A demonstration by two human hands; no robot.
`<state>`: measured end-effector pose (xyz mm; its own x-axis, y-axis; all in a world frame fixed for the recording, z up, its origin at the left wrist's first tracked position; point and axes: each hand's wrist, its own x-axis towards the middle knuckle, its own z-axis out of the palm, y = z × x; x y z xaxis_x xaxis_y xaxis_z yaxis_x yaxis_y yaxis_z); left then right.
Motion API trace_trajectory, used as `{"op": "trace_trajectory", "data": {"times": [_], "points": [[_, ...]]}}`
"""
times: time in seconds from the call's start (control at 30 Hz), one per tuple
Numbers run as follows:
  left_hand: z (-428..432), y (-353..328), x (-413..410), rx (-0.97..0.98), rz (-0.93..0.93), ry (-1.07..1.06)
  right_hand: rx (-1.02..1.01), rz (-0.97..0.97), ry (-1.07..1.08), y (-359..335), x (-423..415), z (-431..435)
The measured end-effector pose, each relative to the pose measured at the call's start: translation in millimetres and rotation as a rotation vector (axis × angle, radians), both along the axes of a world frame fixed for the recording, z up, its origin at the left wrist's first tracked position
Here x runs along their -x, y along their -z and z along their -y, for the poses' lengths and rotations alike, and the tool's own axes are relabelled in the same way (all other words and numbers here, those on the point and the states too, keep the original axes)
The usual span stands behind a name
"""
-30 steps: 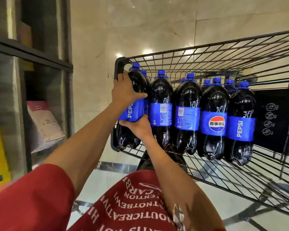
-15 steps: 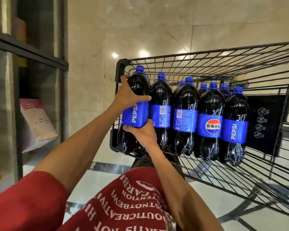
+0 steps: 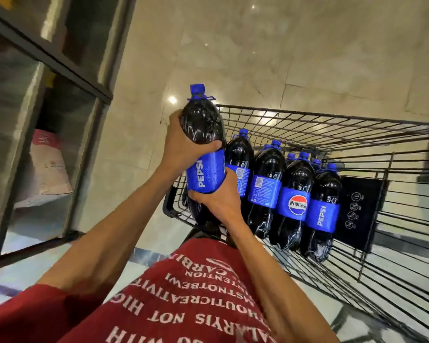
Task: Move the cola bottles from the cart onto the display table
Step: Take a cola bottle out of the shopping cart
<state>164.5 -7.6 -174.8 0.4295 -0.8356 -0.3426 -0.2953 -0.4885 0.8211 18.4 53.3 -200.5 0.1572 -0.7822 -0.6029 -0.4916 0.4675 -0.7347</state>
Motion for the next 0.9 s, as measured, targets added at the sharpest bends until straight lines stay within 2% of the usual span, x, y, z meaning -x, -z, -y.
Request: {"op": "trace_trajectory", "data": {"times": [0.27,0.43,0.67,0.9], "points": [[-27,-79,-17,0.272,0.074,-0.184,0.225,0.173,-0.229,-44,-4,19],[-66,-134,-25,0.430,0.125,-0.300,0.224,0.270,-0.432,-80,-8,20],[-148,-194,-36,0.550,0.184,-0.498,0.327,0.312,-0.650,-137,-41,-12],[-244,-230,-56,0.629,0.353,-0.658,0.399,0.416,-0.877,-169,-91,-68]]}}
